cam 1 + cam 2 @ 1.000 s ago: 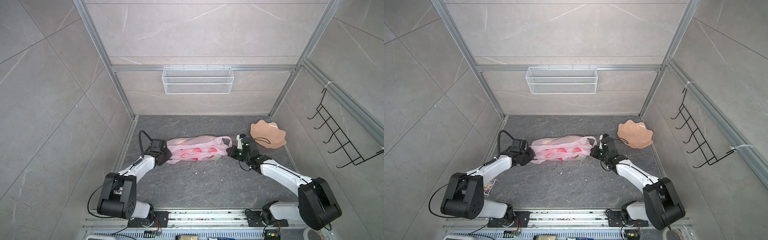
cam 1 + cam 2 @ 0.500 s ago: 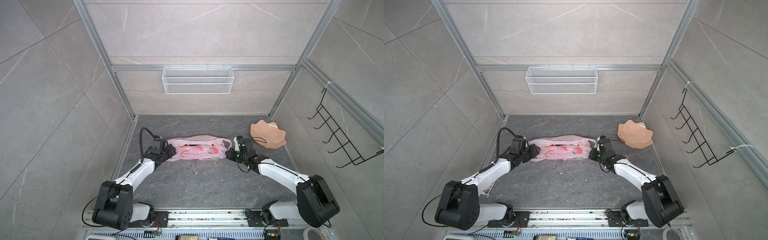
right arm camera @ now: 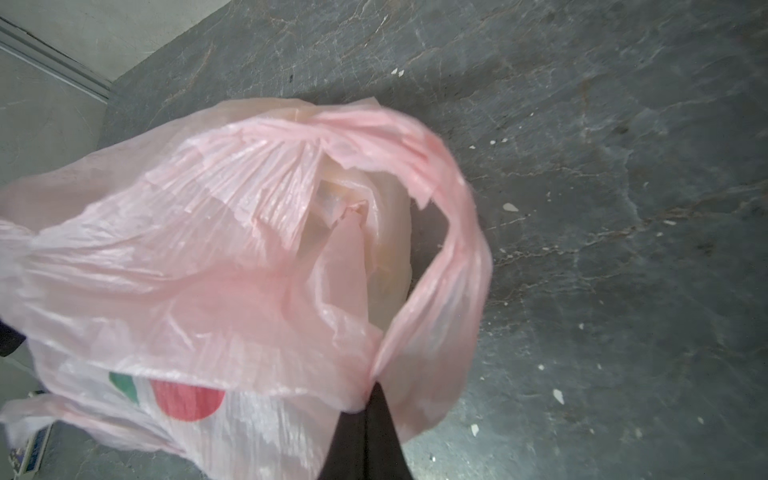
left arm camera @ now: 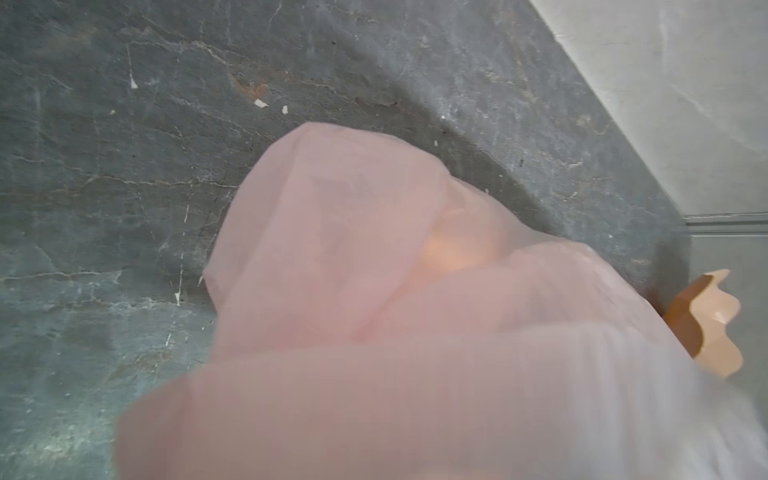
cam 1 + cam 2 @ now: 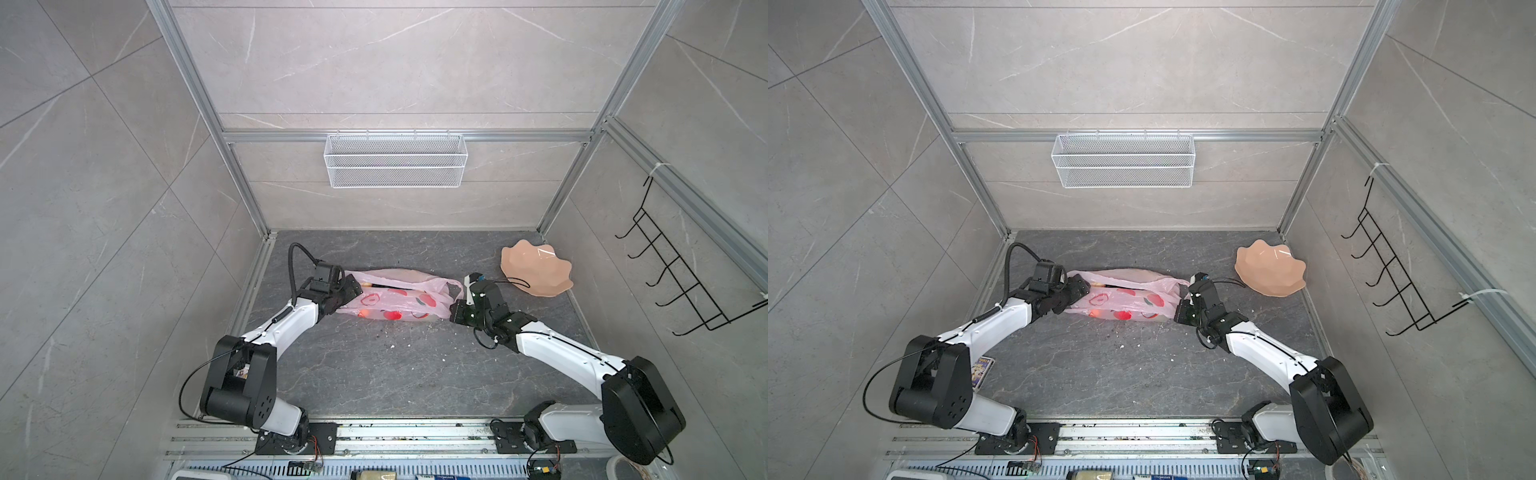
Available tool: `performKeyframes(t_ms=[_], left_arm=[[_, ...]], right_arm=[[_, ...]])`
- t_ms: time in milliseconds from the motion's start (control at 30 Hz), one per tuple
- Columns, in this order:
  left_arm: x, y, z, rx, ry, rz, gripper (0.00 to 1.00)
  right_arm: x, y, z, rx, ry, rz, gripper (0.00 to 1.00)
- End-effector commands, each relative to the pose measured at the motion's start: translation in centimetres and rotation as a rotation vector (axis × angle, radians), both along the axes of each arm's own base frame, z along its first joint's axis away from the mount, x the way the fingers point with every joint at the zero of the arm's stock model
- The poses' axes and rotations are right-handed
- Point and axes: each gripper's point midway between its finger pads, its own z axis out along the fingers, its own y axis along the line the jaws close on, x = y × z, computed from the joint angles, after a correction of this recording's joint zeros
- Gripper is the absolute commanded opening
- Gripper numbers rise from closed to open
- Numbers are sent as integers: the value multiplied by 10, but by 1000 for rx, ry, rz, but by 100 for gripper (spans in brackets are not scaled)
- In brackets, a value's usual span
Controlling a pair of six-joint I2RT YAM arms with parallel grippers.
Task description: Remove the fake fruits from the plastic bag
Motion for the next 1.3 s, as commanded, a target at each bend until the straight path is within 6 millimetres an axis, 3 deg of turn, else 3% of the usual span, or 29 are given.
performKeyframes(t_ms=[0, 67, 167, 300, 467, 633, 767, 867, 900, 967, 1033, 1200, 1267], left_arm=[[4, 5, -9, 38, 35, 23, 83], [6, 6, -13, 50, 39, 22, 81], [9, 6, -14, 55, 32, 11, 71], [6, 7, -8, 68, -10, -14, 48], [-4, 12, -1, 94, -68, -48, 23], [-18, 34, 5, 58, -134, -22, 2], [-30, 49, 11, 47, -183, -7, 0], [-33, 41, 19, 29, -229, -53, 0], [-33, 36, 21, 31, -240, -74, 0], [-34, 28, 23, 64, -245, -121, 0], [-34, 19, 26, 90, -251, -157, 0], [-35, 14, 32, 117, -277, -185, 0], [-37, 13, 34, 130, -286, -192, 0]], right_arm=[[-4, -13, 1, -55, -17, -29, 0], [-5, -14, 2, -56, -26, -32, 0], [-4, -16, 2, -58, -28, -44, 0], [3, -22, -1, -25, 4, -92, 0], [17, -12, 5, 59, 20, -95, 0], [41, -12, 5, 213, 90, -109, 0], [62, -24, 5, 345, 129, -140, 0], [69, -17, 11, 322, 125, -98, 0], [70, -13, 15, 293, 113, -82, 5], [64, -9, 24, 185, 84, -50, 31], [56, -14, 34, 59, 46, -50, 51], [34, -33, 50, -350, -43, -37, 74], [28, -29, 63, -527, -114, 2, 82]])
